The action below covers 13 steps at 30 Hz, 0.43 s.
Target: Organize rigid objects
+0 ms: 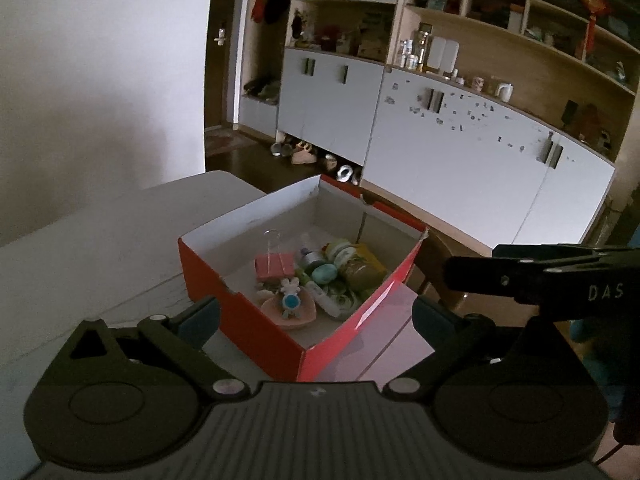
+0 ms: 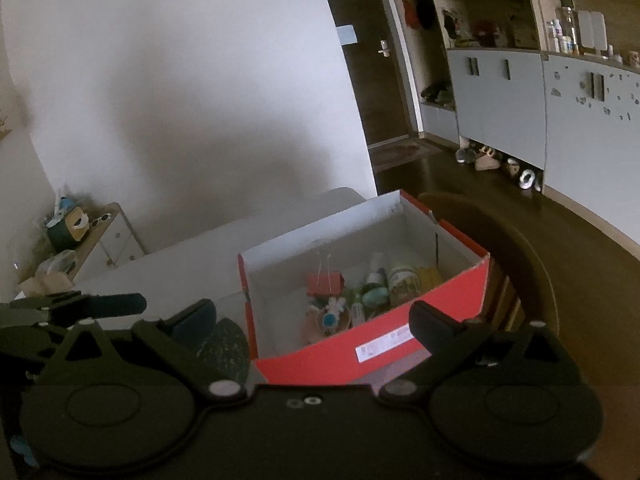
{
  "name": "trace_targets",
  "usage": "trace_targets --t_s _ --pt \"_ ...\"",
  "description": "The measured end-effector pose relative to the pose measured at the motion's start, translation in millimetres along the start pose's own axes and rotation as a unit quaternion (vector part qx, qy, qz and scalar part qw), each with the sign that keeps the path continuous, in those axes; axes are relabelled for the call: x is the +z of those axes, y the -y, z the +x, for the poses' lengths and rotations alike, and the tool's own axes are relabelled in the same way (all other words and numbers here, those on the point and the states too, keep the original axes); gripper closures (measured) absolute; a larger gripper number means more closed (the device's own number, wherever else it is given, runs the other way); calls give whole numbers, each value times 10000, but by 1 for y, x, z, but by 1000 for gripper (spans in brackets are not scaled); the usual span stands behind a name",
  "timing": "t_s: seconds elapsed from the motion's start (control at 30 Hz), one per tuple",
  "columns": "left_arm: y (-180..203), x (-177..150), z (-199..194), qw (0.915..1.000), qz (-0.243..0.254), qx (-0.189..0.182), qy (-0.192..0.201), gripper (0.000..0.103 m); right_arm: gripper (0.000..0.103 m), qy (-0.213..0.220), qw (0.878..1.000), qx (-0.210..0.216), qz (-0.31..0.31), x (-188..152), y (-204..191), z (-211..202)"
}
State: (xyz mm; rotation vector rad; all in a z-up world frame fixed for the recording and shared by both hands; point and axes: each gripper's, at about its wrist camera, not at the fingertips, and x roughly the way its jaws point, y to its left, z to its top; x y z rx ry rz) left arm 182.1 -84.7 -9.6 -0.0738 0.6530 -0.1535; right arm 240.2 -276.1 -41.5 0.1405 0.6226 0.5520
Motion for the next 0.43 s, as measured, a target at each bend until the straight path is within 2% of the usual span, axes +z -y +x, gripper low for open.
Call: trace_targets --t_s 0.43 --pt "1 -6 2 9999 71 -58 -67 1 0 27 9999 -130 104 -8 0 -8"
